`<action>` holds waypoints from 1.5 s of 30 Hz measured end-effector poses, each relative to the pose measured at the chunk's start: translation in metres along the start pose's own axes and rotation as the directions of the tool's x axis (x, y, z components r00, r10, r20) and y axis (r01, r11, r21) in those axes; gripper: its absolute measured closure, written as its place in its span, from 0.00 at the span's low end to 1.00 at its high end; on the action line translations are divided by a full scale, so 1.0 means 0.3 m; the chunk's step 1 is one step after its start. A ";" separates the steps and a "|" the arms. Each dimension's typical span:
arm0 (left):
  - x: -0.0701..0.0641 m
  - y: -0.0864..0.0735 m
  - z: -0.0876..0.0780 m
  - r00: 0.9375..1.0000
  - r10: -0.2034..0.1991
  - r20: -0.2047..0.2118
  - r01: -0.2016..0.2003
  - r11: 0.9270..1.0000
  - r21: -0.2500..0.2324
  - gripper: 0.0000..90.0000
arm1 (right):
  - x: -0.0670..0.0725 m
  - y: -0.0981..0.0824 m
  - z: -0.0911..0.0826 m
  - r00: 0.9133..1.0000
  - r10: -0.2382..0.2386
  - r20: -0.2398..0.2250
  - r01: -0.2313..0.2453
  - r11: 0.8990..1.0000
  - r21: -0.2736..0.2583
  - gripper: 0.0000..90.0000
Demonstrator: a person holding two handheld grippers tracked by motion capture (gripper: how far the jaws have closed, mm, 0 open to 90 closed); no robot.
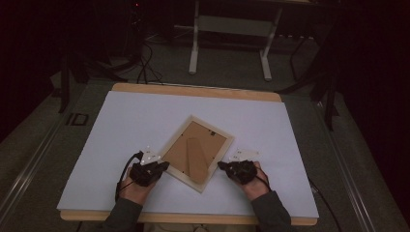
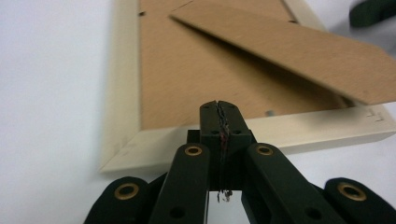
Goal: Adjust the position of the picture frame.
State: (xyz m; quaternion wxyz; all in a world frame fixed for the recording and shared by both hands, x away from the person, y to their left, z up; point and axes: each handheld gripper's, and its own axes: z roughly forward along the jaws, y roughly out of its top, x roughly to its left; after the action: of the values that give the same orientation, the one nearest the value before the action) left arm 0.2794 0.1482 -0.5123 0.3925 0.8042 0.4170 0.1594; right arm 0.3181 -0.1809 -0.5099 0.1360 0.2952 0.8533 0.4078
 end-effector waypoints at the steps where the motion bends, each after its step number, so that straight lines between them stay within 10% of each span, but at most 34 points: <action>1: 0.005 -0.005 -0.003 1.000 -0.004 -0.001 0.004 1.000 0.004 1.00 | -0.022 0.015 0.001 1.000 0.012 0.013 -0.012 1.000 -0.013 1.00; 17: 0.018 -0.066 -0.017 1.000 0.005 -0.029 -0.003 0.998 0.068 1.00 | -0.225 0.084 0.163 0.985 0.126 0.121 -0.127 0.992 0.004 1.00; 45: 0.047 -0.011 0.053 0.996 0.020 -0.084 -0.013 0.997 0.079 1.00 | -0.260 0.081 0.167 0.977 0.140 0.162 -0.145 0.989 0.018 1.00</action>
State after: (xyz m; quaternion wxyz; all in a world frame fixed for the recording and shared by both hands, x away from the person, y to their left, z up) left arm 0.2953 0.1526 -0.5259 0.3411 0.8150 0.4326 0.1800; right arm 0.4129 -0.1859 -0.5233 0.1702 0.3897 0.8221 0.3785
